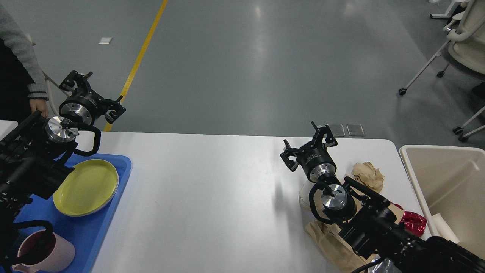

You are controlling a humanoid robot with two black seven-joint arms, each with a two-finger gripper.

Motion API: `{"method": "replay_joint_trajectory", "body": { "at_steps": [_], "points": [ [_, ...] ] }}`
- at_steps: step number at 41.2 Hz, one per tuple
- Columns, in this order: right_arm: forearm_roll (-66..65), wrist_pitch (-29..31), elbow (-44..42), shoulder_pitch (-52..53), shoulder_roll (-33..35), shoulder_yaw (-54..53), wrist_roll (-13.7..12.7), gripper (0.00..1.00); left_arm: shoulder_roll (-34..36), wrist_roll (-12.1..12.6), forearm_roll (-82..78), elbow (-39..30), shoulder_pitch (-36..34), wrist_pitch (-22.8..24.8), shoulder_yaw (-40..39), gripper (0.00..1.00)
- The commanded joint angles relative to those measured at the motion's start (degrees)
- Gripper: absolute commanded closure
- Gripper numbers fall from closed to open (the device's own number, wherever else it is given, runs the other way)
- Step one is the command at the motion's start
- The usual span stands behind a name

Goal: Tidy desktop

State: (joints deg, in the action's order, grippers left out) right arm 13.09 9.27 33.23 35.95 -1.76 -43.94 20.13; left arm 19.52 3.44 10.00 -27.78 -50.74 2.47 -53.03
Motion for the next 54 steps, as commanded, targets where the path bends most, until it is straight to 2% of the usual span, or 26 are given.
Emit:
{"method": "replay_joint_trajectory", "body": {
  "at_steps": [1,11,15,21,25,28,29,31,37,39,41,44,54],
  "points": [
    [0.00,0.05,0.00,0.00,0.00,0.00,0.00,0.00,-0.79,-0.02,-0.07,0.01,0.46,0.00,-0.06,0.01],
    [0.00,0.05,0.00,0.00,0.00,0.00,0.00,0.00,-4.74,-0.28,0.37,0.09,5.03,0.00,-0.50,0.01],
    [0.00,-0.04,0.00,0.00,0.00,0.00,0.00,0.00,-6.77,-0.99,0.28,0.53,8.37,0.26,-3.39,0.01],
    [0.00,0.05,0.00,0.00,0.00,0.00,0.00,0.00,-7.65,-1.25,0.02,0.53,9.16,0.43,-8.40,0.01],
    [0.00,0.05,0.00,0.00,0.00,0.00,0.00,0.00,-8.61,-2.74,-0.16,0.36,9.78,1.31,-8.85,0.01],
    [0.00,0.05,0.00,0.00,0.00,0.00,0.00,0.00,-9.41,-6.51,-0.16,0.53,10.92,4.12,-9.11,0.01],
    [0.00,0.05,0.00,0.00,0.00,0.00,0.00,0.00,-9.67,-10.44,-0.07,0.62,11.10,5.87,-9.11,0.01],
    [0.00,0.05,0.00,0.00,0.00,0.00,0.00,0.00,-9.85,-15.20,-0.07,0.62,11.27,7.46,-9.03,0.01],
    [0.00,0.05,0.00,0.00,0.00,0.00,0.00,0.00,-10.64,-31.89,0.11,0.71,13.20,11.33,-8.94,0.01],
    [0.00,0.05,0.00,0.00,0.00,0.00,0.00,0.00,-10.81,-36.21,0.20,0.71,13.21,11.68,-8.76,0.01],
    [0.00,0.05,0.00,0.00,0.00,0.00,0.00,0.00,-11.25,-39.47,0.20,0.71,13.21,11.77,-8.76,0.01],
    [0.00,0.05,-0.09,0.00,0.00,0.00,0.00,0.00,-11.69,-42.37,0.20,0.71,13.29,11.77,-8.67,0.01],
    [0.00,0.05,-0.09,0.00,0.00,0.00,0.00,0.00,-11.61,-42.29,0.37,0.71,13.29,11.86,-8.67,0.01]
  ]
}}
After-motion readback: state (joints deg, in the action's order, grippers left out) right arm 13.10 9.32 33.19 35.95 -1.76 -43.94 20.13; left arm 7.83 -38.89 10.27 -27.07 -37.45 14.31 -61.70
